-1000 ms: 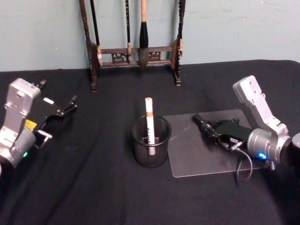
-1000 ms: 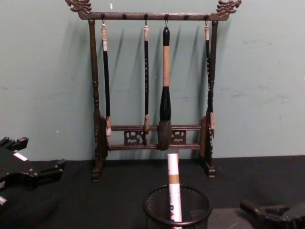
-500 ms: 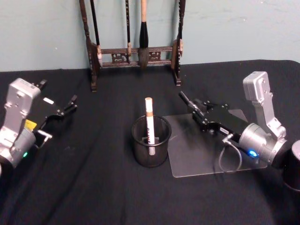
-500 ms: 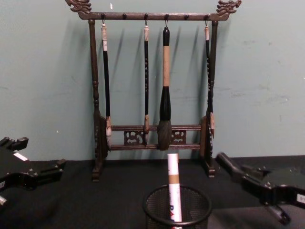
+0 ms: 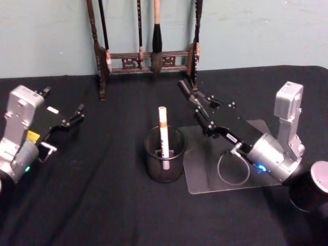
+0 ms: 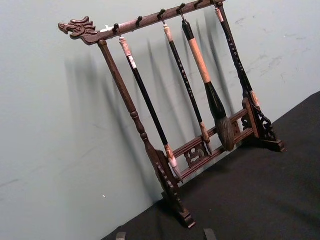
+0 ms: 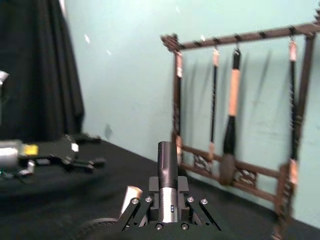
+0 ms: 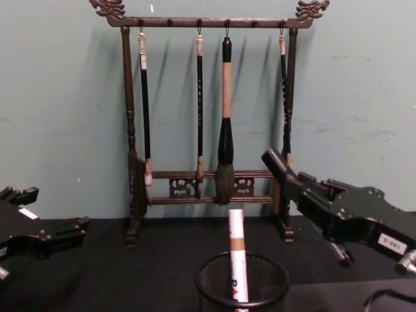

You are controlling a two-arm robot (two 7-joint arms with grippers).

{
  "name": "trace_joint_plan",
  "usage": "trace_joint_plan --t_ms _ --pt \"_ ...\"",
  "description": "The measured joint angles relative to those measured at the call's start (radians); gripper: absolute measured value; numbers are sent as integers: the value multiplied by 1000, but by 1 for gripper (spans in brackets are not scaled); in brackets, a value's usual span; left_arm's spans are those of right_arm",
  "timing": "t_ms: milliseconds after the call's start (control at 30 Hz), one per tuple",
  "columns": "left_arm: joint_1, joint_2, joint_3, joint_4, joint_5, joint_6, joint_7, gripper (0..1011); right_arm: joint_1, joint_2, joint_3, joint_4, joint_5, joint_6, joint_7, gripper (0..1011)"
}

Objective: Pick up the water-based marker from the table and place it into the pen holder.

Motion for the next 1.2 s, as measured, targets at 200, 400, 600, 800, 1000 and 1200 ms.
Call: trace_joint_plan --t_ms 200,400,600,800,1000,1200 --pt "0 0 0 0 0 0 0 1000 9 -19 -26 13 48 -39 67 214" --pt "0 0 0 0 0 0 0 1001 34 -43 -62 42 70 -51 105 214" --pt "0 0 0 0 0 0 0 1001 64 -69 -97 80 81 -54 127 214" --pt "0 0 0 0 0 0 0 1001 87 -85 -123 116 83 -54 134 214" --pt "0 0 0 0 0 0 0 1001 93 -89 -135 130 81 -51 132 214" --pt "0 0 0 0 0 0 0 1001 100 -92 -143 145 77 -47 129 214"
